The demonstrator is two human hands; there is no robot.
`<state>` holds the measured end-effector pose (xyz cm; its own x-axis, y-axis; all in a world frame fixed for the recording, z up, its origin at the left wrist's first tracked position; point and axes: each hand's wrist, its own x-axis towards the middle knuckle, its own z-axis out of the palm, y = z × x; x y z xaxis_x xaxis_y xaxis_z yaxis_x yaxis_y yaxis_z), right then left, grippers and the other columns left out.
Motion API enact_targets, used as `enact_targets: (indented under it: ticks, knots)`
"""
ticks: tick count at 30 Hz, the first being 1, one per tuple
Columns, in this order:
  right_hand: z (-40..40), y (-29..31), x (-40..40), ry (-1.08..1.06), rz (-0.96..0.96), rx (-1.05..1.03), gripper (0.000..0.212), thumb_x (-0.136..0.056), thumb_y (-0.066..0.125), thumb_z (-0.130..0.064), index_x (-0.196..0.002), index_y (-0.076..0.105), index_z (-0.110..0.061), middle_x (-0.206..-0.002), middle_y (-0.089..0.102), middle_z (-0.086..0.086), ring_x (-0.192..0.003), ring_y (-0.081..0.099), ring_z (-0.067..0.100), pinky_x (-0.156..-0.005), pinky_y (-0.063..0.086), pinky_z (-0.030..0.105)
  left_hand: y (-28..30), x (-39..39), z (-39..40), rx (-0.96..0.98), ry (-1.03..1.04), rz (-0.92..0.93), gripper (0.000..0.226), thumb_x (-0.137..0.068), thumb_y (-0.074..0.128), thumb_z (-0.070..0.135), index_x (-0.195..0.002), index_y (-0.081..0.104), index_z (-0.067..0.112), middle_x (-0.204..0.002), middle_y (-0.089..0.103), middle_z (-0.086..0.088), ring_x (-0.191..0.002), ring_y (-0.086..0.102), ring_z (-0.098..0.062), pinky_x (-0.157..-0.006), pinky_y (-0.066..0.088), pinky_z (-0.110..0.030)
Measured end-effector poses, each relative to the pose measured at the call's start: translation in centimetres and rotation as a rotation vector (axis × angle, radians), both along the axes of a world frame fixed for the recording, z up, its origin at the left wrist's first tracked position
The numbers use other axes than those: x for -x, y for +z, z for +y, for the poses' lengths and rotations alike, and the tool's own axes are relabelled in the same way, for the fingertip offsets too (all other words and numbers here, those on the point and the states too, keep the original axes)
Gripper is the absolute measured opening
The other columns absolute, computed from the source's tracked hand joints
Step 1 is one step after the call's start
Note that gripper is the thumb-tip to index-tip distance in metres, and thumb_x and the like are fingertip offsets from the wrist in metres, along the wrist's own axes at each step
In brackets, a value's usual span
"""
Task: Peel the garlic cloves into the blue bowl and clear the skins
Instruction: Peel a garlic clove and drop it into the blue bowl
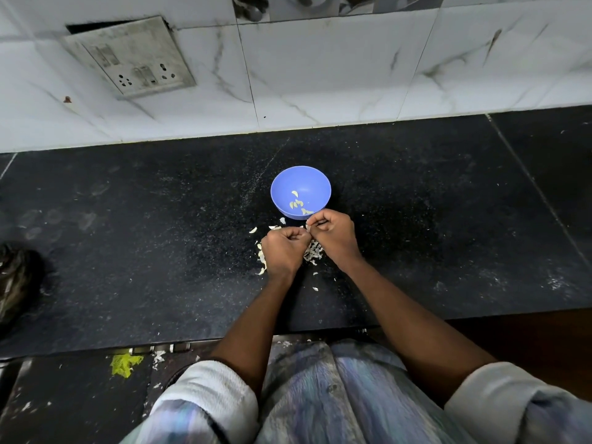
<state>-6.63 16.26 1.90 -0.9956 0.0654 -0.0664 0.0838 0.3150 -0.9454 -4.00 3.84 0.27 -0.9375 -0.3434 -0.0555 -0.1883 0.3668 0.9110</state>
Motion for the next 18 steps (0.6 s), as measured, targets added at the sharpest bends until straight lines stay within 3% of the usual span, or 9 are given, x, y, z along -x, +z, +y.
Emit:
enact_targets:
  ticks: [5, 8, 11, 18]
  knots:
    - [0.1, -0.4, -0.1, -0.017, -0.042, 0.077, 0.022, -0.077, 0.068, 0.008, -0.080, 0.075, -0.012, -0.078, 0.075, 0.003, -0.077, 0.073, 0.018, -0.075, 0.062, 0.035, -0.2, -0.1, -0.2, 0.040, -0.035, -0.030, 0.020, -0.080, 0.075, 0.019, -0.061, 0.071, 0.015, -0.050, 0.049, 0.008, -0.054, 0.038, 0.003, -0.056, 0.044, -0.026]
    - [0.1, -0.3, -0.2, -0.056, -0.106, 0.204, 0.021, -0.078, 0.066, 0.013, -0.084, 0.075, -0.005, -0.080, 0.075, 0.009, -0.075, 0.072, 0.016, -0.070, 0.059, 0.029, -0.6, -0.1, -0.1, 0.040, -0.034, -0.020, 0.024, -0.080, 0.071, 0.027, -0.063, 0.069, 0.009, -0.056, 0.043, 0.000, -0.058, 0.035, -0.004, -0.055, 0.045, -0.034]
    - [0.0, 0.3, -0.4, -0.110, -0.173, 0.360, 0.015, -0.082, 0.068, 0.016, -0.091, 0.072, 0.004, -0.082, 0.073, 0.014, -0.076, 0.073, 0.017, -0.072, 0.061, 0.028, -0.7, 0.1, 0.0, -0.056, -0.007, -0.017, 0.031, -0.078, 0.070, 0.031, -0.065, 0.067, 0.002, -0.056, 0.048, 0.003, -0.058, 0.039, -0.007, -0.054, 0.042, -0.030]
    - [0.0, 0.4, -0.3, -0.133, -0.196, 0.478, 0.019, -0.081, 0.069, 0.019, -0.091, 0.071, 0.002, -0.079, 0.072, 0.012, -0.075, 0.072, 0.017, -0.076, 0.063, 0.030, -1.4, 0.6, -0.3, -0.122, 0.001, -0.046, 0.042, -0.077, 0.070, 0.039, -0.066, 0.064, -0.001, -0.056, 0.049, 0.003, -0.059, 0.041, -0.008, -0.056, 0.040, -0.029]
